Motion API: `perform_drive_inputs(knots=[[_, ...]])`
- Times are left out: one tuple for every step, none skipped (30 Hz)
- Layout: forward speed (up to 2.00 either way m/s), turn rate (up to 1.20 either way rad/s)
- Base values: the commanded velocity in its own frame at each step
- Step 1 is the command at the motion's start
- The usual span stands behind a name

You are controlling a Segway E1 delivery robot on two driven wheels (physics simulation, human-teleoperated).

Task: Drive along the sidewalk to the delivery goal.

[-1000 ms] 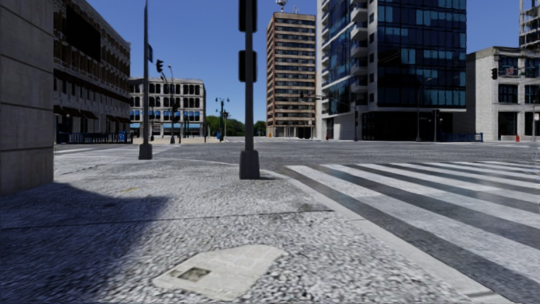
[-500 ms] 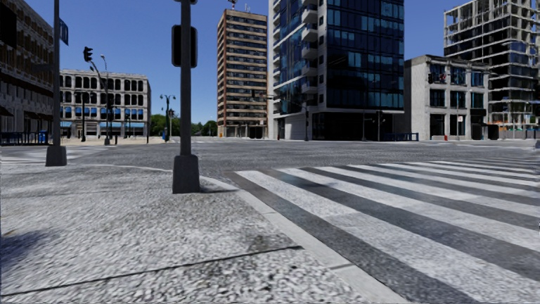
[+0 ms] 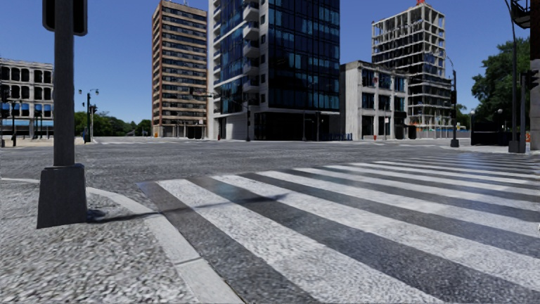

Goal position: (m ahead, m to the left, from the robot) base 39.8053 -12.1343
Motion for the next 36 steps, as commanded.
perform_drive_inputs(knots=[[1.95,-0.53],[1.95,-0.53],[1.95,-0.53],[1.95,-0.53],[1.95,-0.53],[1.95,-0.53],[1.95,-0.53],[1.95,-0.53],[1.95,-0.53],[1.95,-0.53],[1.95,-0.53],[1.95,-0.53],[1.95,-0.53],[1.95,-0.53],[1.95,-0.53],[1.95,-0.53],[1.95,-0.53],[1.95,-0.53],[1.95,-0.53],[1.95,-0.53],[1.95,-0.53],[1.95,-0.53],[1.95,-0.53],[1.95,-0.53],[1.95,-0.53],[1.95,-0.53],[1.95,-0.53],[1.95,-0.53],[1.95,-0.53],[1.95,-0.53],[1.95,-0.53],[1.95,-0.53],[1.95,-0.53],[1.95,-0.53],[1.95,-0.53],[1.95,-0.53]])
